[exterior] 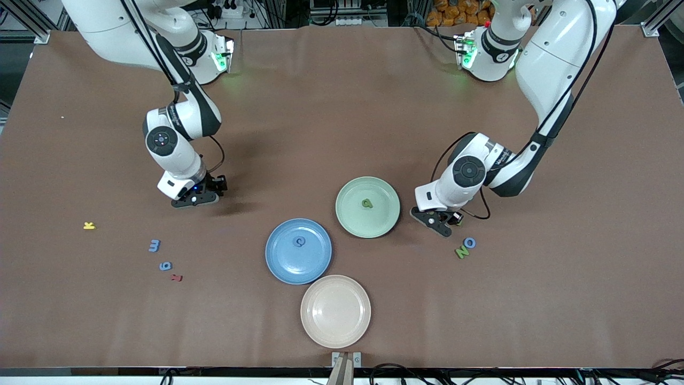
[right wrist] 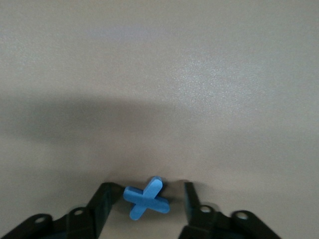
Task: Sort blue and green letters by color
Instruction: 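Grasp the blue x with the right gripper while the left grasps u, then drop the blue x on the blue plate while the left drops u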
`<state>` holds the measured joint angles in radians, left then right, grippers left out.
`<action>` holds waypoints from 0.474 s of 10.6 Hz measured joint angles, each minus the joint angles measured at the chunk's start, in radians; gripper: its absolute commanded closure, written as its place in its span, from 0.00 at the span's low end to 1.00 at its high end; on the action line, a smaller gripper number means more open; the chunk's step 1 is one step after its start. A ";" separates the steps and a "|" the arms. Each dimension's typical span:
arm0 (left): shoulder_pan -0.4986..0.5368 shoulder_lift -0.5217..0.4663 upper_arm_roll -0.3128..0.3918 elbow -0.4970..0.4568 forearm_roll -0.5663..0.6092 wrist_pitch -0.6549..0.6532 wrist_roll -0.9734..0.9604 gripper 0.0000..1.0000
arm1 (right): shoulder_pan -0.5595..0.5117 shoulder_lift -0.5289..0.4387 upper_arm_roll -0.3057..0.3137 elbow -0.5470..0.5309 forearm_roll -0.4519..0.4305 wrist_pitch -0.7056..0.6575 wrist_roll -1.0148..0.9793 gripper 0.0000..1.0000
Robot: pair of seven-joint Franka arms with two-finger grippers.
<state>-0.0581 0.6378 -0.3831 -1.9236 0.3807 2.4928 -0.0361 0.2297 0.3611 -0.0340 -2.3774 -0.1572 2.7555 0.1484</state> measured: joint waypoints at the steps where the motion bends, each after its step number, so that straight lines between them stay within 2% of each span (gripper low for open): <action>1: 0.000 -0.001 -0.001 0.002 0.000 0.001 0.000 1.00 | 0.000 -0.002 0.003 0.000 0.000 0.003 0.000 0.96; 5: -0.004 -0.001 -0.007 0.010 0.000 0.009 -0.047 1.00 | -0.004 -0.008 0.004 -0.001 0.000 0.002 0.002 0.99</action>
<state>-0.0618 0.6371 -0.3905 -1.9139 0.3807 2.5017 -0.0828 0.2260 0.3531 -0.0301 -2.3785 -0.1572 2.7576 0.1508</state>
